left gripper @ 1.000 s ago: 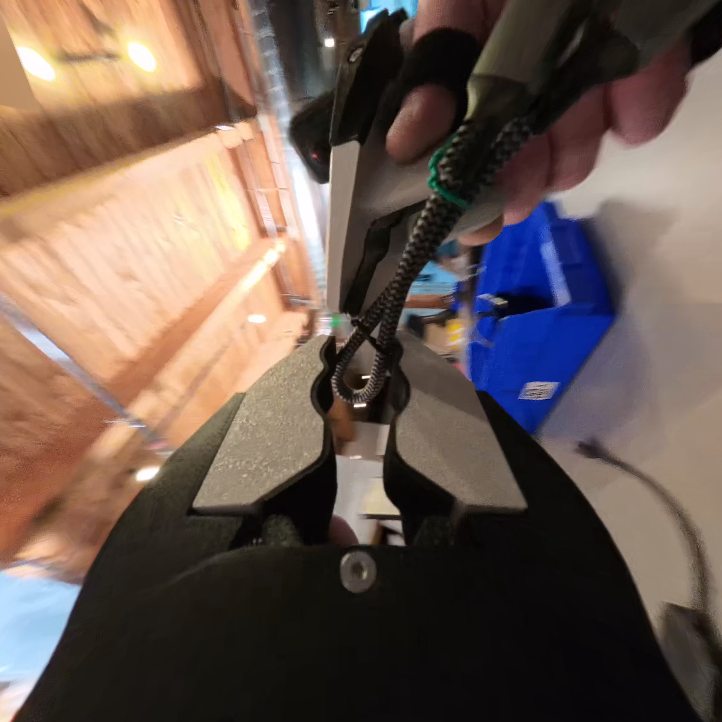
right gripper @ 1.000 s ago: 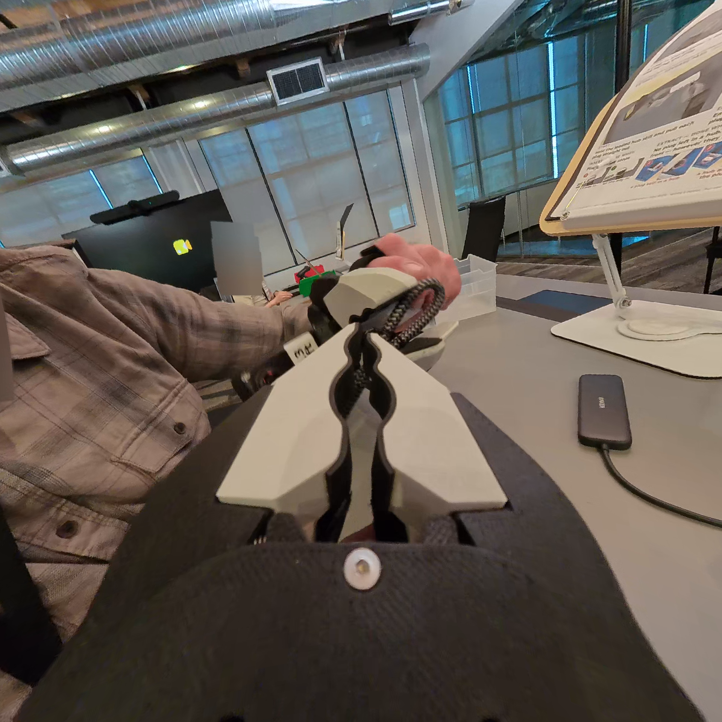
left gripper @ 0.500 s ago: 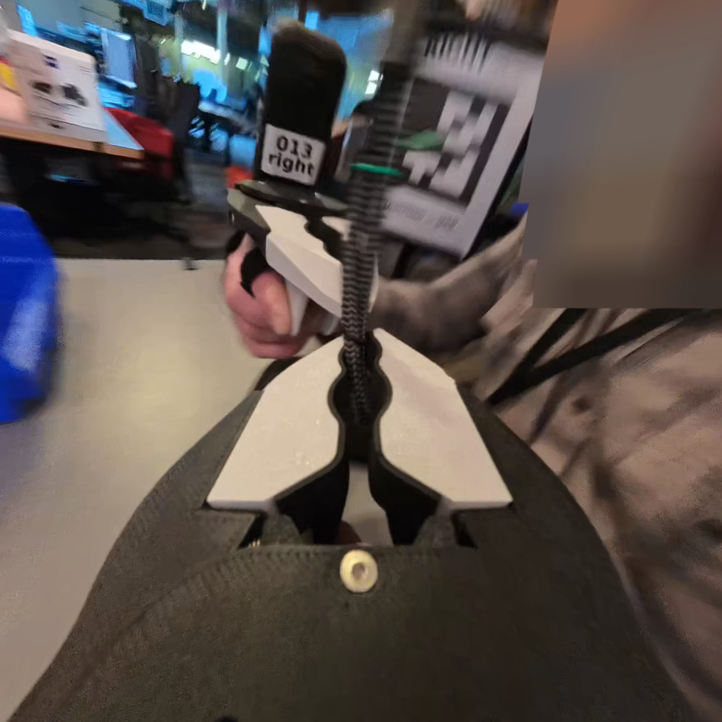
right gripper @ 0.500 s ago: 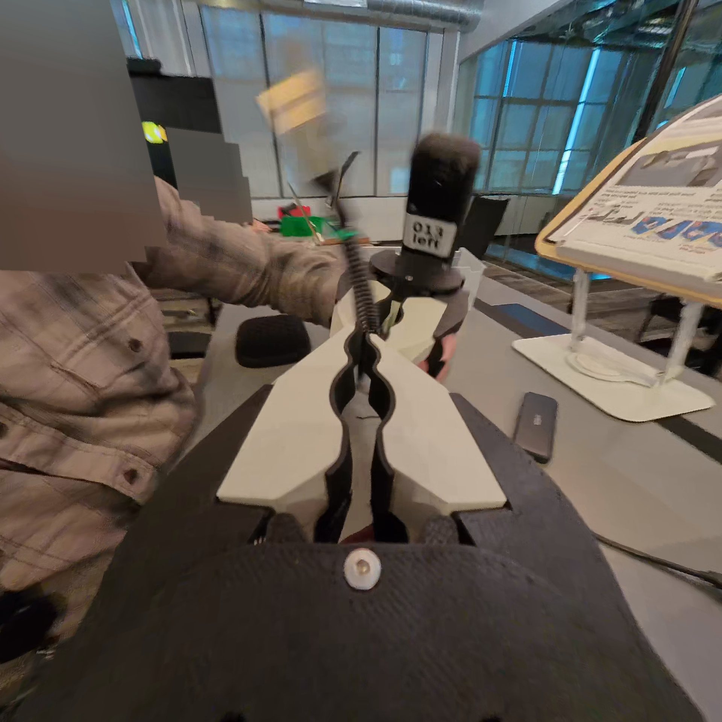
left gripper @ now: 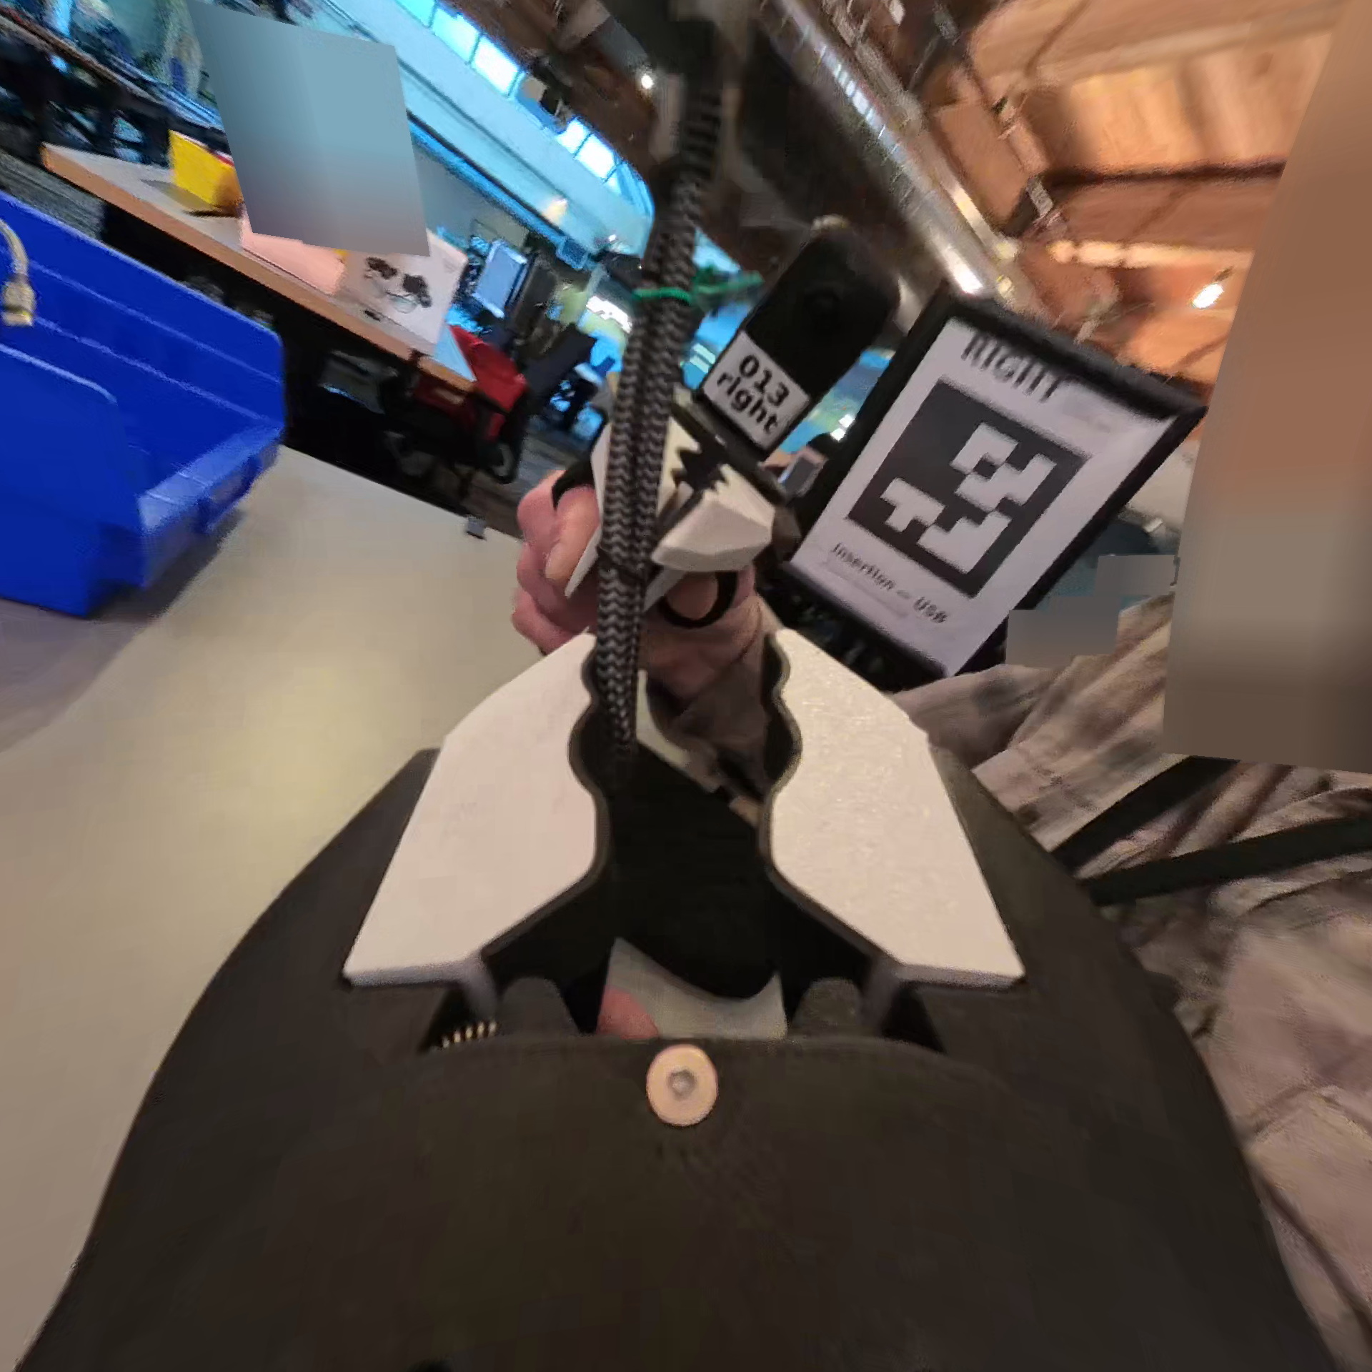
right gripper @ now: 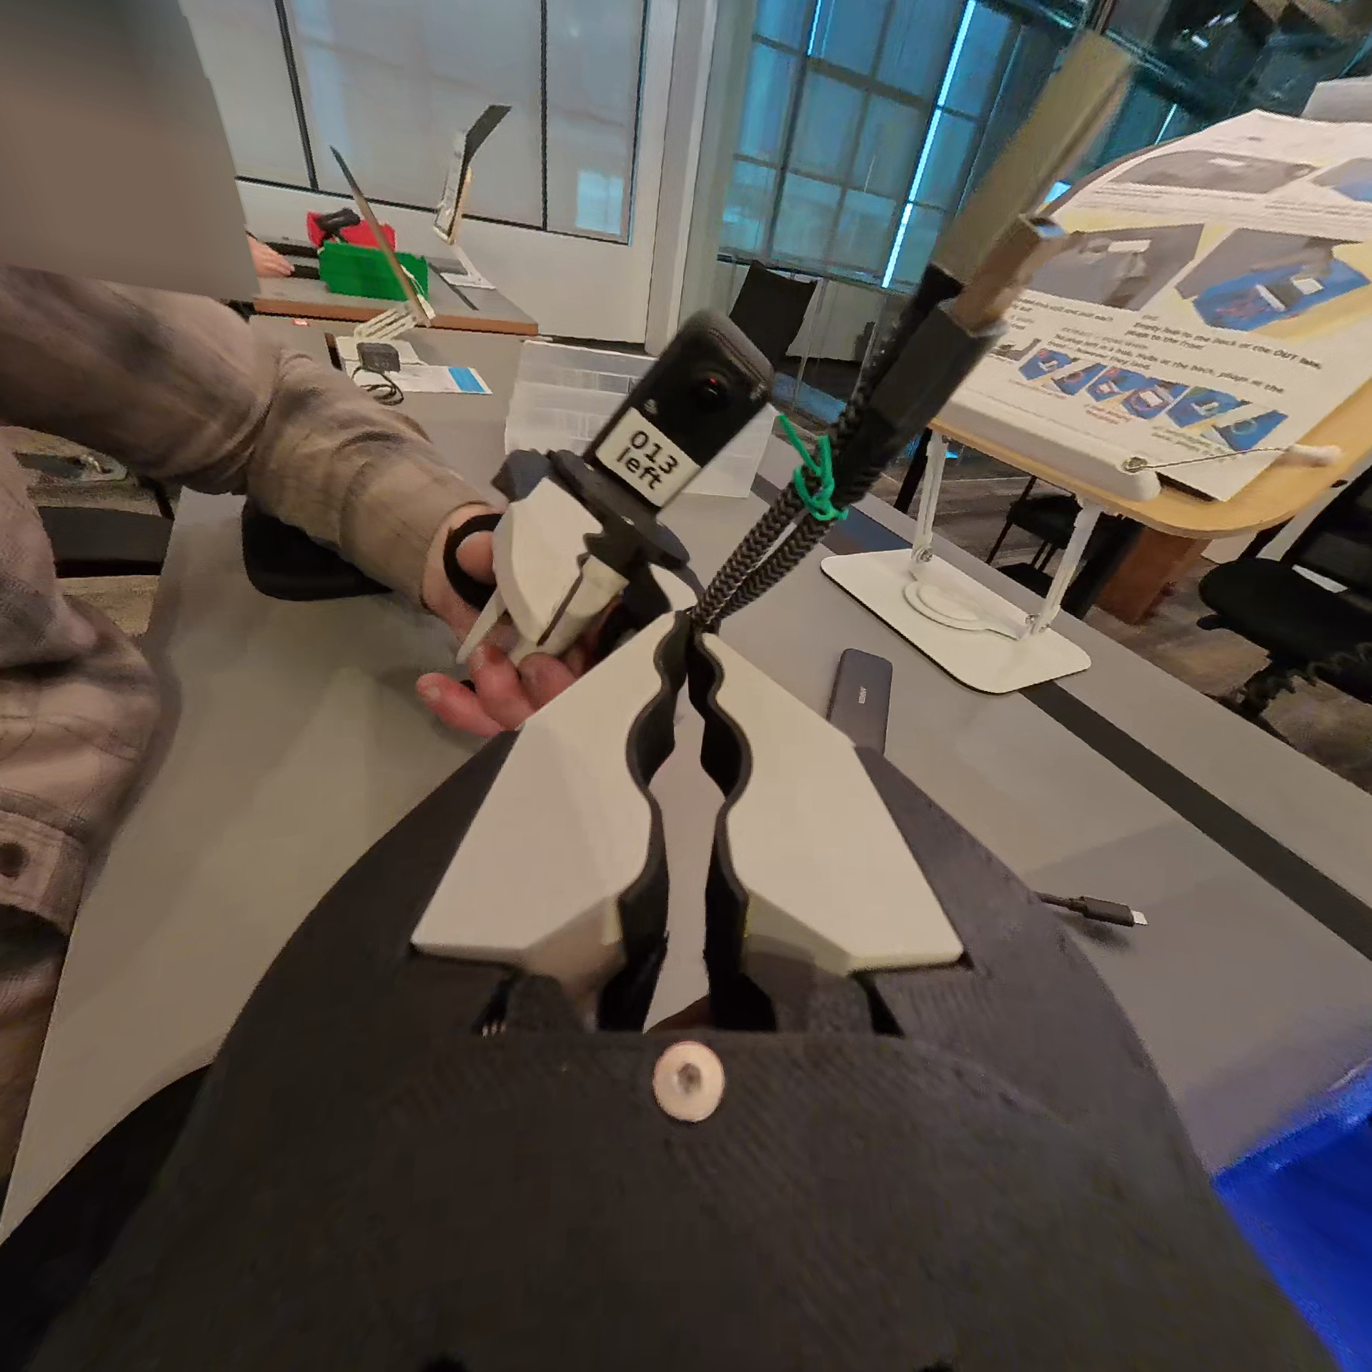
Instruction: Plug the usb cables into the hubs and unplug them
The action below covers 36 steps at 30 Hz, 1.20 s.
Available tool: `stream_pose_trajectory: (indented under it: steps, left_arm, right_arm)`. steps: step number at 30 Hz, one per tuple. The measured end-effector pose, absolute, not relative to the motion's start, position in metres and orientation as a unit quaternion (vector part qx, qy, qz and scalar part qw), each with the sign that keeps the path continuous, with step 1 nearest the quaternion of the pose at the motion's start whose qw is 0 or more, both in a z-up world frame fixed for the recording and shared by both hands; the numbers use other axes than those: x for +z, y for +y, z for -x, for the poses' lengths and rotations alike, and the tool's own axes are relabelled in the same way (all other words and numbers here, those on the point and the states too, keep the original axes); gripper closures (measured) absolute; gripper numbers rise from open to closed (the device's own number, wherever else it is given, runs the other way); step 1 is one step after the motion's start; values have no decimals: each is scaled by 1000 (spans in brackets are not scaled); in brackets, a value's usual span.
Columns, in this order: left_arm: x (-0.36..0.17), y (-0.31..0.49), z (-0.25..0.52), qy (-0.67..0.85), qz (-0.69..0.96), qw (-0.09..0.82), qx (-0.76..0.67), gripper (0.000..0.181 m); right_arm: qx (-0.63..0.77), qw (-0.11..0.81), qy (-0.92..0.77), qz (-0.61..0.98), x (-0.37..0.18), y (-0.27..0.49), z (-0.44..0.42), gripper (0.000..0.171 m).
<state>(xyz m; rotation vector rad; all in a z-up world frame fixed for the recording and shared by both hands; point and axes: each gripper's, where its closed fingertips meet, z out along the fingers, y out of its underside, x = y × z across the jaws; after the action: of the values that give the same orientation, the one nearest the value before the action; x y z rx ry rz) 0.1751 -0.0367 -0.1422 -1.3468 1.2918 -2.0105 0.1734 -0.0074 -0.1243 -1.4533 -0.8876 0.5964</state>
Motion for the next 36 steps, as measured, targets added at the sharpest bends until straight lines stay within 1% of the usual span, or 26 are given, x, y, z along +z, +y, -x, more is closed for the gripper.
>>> stream_pose_trajectory:
  steps: [1, 2, 4, 7, 9, 11, 13, 15, 17, 19, 22, 23, 25, 26, 28, 30, 32, 33, 36]
  left_arm:
    - [-145, -40, -173, 482, 479, 222, -699, 141]
    - [-149, -40, -173, 500, 484, 248, -674, 140]
    - [-156, -41, -173, 534, 489, 292, -625, 142]
    - [-158, -44, -171, 576, 484, 326, -572, 140]
    - [-157, -49, -170, 595, 475, 339, -552, 135]
    - [-160, -49, -170, 614, 480, 350, -520, 143]
    - [-162, -47, -171, 620, 489, 358, -499, 145]
    - [-162, -36, -168, 636, 471, 435, -430, 142]
    - [-156, -25, -160, 653, 424, 529, -337, 132]
    - [-141, -10, -152, 666, 335, 636, -199, 121]
    - [-113, -3, -151, 679, 188, 709, -41, 105]
    - [-106, -5, -154, 687, 149, 711, -14, 103]
    - [-101, -11, -161, 714, 80, 695, 22, 104]
    - [-105, -14, -166, 733, 50, 678, 35, 109]
    - [-115, -5, -175, 764, 44, 641, 56, 119]
    - [-125, -3, -179, 791, 53, 609, 16, 142]
    - [-123, -7, -180, 791, 50, 610, -8, 155]
    - [-122, -8, -181, 790, 66, 609, -27, 158]
    - [-125, -9, -183, 789, 131, 592, -96, 159]
  right_arm:
    - [267, 620, -383, 630, -124, -9, -173, 171]
    - [273, 620, -380, 630, -123, -9, -173, 171]
    - [269, 617, -378, 635, -125, -8, -173, 171]
    - [267, 613, -368, 646, -127, -5, -174, 171]
    - [260, 608, -362, 657, -130, -2, -176, 171]
    - [254, 603, -365, 662, -133, -3, -174, 171]
    - [261, 604, -358, 663, -132, -3, -175, 171]
    - [280, 610, -342, 658, -127, -3, -179, 171]
    - [308, 610, -332, 650, -121, -7, -180, 171]
    - [329, 600, -332, 649, -120, -10, -179, 171]
    - [346, 582, -334, 656, -123, -10, -175, 171]
    - [352, 577, -335, 657, -125, -11, -173, 171]
    - [365, 569, -338, 655, -125, -13, -168, 171]
    - [364, 566, -344, 655, -126, -14, -165, 171]
    - [360, 563, -355, 653, -127, -18, -159, 171]
    - [354, 565, -364, 650, -127, -20, -156, 171]
    - [346, 569, -371, 647, -126, -21, -155, 171]
    - [346, 574, -370, 643, -123, -22, -156, 171]
    - [326, 583, -383, 638, -121, -24, -158, 171]
